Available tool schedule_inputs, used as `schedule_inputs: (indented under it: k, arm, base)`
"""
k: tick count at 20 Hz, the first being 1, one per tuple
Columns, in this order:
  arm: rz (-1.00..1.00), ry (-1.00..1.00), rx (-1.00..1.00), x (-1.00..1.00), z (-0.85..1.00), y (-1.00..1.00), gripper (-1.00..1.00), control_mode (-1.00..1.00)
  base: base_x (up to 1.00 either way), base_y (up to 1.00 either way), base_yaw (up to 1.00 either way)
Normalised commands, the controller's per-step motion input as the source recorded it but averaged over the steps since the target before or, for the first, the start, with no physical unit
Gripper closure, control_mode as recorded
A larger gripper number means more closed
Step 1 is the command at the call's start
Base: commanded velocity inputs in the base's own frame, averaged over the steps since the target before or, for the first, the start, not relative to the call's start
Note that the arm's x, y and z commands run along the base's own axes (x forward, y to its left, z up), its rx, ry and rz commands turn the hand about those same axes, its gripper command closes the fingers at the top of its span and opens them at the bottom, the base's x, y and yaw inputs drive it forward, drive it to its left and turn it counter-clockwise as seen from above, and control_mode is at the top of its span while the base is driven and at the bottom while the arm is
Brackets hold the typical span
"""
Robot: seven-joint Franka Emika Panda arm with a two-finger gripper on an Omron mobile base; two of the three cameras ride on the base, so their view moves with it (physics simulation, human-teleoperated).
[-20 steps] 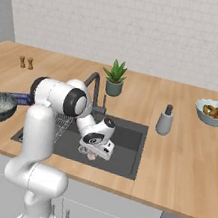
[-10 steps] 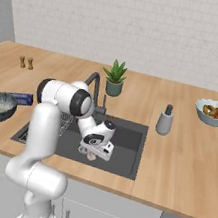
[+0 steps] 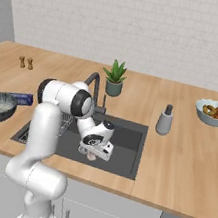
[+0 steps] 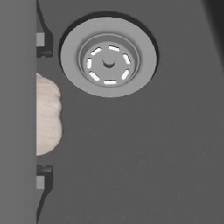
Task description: Pick the garlic from the sink and place it in the bowl. Then pick the bowl and place it in the microwave. Then close the microwave door and press the start button.
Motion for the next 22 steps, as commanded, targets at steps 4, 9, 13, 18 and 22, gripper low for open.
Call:
schedule_inputs:
  k: [4, 9, 13, 18, 22]
  arm:
    - [0.00, 0.00, 0.00, -0.31, -0.33, 0.28, 1.00, -1.00]
    - [-0.02, 0.00, 0.03, -0.58, 0.09, 0.04, 1.00, -1.00]
    - [-0.10, -0.05, 0.00, -0.34, 0.80, -0.29, 1.00, -1.00]
    - [-0.12, -0.02, 0.00, 0.00, 1.00, -0.60, 1.00, -1.00]
    - [-0.13, 0.00, 0.00, -0.04, 1.00, -0.55, 1.00, -1.00]
  base:
    - [0.00, 0.00, 0.00]
    - [0.00, 0.00, 0.00]
    - [0.00, 0.00, 0.00]
    - [0.00, 0.00, 0.00]
    - [0.00, 0.00, 0.00]
